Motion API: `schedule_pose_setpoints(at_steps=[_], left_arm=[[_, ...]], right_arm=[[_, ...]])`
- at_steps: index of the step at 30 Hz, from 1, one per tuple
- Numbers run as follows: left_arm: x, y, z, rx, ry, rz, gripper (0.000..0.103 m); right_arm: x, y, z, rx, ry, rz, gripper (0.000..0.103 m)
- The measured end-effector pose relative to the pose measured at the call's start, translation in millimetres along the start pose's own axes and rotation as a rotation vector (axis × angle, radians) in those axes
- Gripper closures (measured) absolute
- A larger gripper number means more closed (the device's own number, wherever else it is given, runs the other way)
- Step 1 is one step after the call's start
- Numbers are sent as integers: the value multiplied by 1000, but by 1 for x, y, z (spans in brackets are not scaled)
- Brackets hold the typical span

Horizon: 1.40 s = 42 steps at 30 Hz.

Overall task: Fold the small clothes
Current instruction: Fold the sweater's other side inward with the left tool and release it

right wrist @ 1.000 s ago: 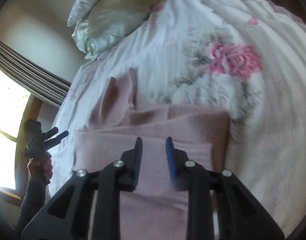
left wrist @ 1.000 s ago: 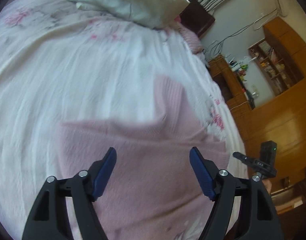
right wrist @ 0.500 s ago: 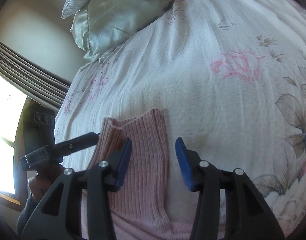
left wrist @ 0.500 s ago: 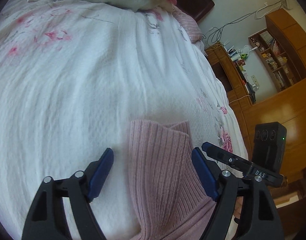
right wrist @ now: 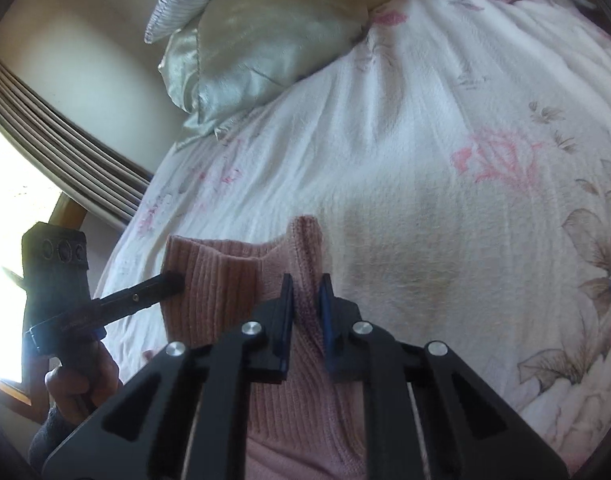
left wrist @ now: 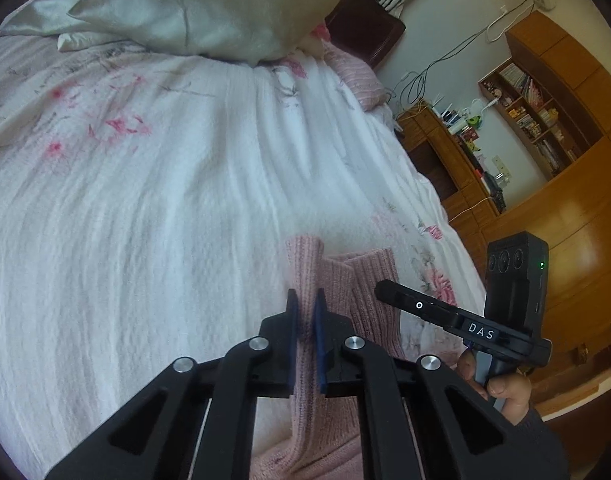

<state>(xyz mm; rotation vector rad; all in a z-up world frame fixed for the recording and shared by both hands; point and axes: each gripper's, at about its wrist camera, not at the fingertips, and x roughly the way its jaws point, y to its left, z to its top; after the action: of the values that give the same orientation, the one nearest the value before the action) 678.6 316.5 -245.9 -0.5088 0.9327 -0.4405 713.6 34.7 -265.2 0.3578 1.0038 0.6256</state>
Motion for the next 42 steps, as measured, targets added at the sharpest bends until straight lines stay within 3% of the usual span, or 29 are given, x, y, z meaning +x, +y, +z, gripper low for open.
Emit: schedule_pose_setpoints(at_steps=[7,13,17,21,22,25,28,31,34,36,37,38,42], left_arm=[[-68,-33,-25,35,-86,-101,97],[-113,-59,-86,95,-95,-135,97],[-122,-54,-144,105,-29,-104,91],[-112,-18,-199,-15,71,-30,83],[-112,-9,-207,-48,83,-23,77],[-111,3,-214,-118,85,-37,71],[-104,-5,-207,-131,84,-81,56],[-86,-14,-195,-139,108,-88,44],[-66,-11,-181,-186,135,-72,43],[-50,-2,-174,-246,172,-100,50],[-45,-1,-171,-247,181,-93,81],[-40,-2,-167,-223,188,-59,96],[-40,-5,-164,-147,139,68,97]], right_arm=[[-84,26,-24,-28,-61,82,92],[-130,53,-92,-90,-67,103,92],[-126,48,-156,-100,-4,64,87],[-106,18,-209,-18,127,34,87],[-107,9,-215,17,134,40,85],[-118,-3,-214,84,98,58,81],[-119,-2,-202,138,85,103,68],[-103,2,-185,169,94,109,65],[-80,-5,-169,254,118,114,62],[-62,-9,-166,296,167,125,62],[-56,-8,-164,287,182,117,69],[-54,-6,-162,259,182,84,94],[-65,-12,-160,238,106,37,95]])
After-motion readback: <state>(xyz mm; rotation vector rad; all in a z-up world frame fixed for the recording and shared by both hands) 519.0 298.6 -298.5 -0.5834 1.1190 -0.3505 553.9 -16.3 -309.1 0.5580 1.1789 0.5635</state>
